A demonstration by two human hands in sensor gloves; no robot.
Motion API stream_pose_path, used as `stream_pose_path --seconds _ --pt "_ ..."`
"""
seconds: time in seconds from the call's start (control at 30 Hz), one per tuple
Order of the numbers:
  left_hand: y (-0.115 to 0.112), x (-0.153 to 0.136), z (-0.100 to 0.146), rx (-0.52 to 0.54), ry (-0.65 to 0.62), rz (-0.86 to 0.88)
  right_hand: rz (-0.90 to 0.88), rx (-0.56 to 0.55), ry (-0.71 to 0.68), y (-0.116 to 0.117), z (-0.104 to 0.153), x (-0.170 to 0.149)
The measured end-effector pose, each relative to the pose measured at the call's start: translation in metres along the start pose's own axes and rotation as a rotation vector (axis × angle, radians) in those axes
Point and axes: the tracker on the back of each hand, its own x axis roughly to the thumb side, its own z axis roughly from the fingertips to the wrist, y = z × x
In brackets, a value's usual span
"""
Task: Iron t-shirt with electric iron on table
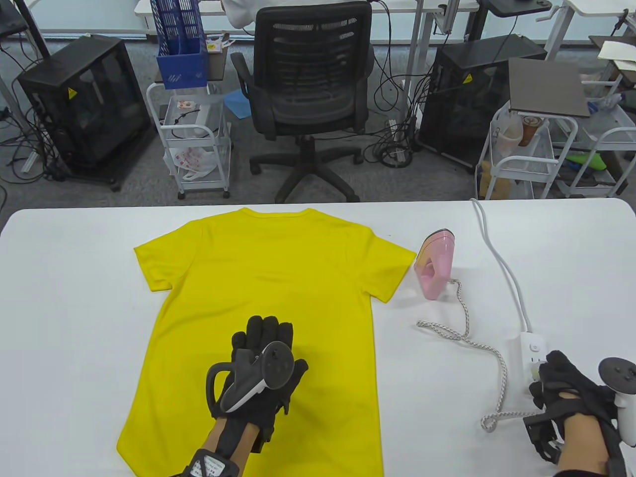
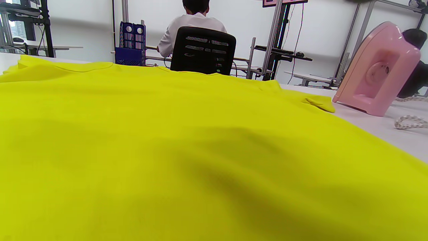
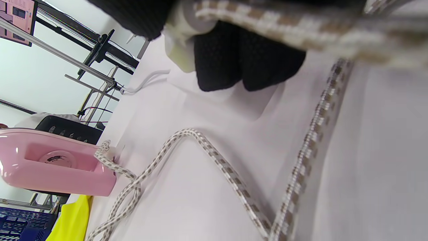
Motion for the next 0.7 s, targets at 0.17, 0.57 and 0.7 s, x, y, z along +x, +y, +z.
stream_pose_path --seconds 0.17,0.57,0.7 --pt "0.000 0.000 0.000 -0.004 0.002 0.001 0.070 0.018 0.029 0.001 -0.002 0.002" --pt "-0.005 0.002 -0.004 -0.031 0.001 -0.017 0.534 -0.137 0.092 0.012 0.004 0.025" --pt "-0.003 0.001 -0.003 -0.022 0.003 -0.007 0.749 -0.125 0.038 0.025 -0.004 0.043"
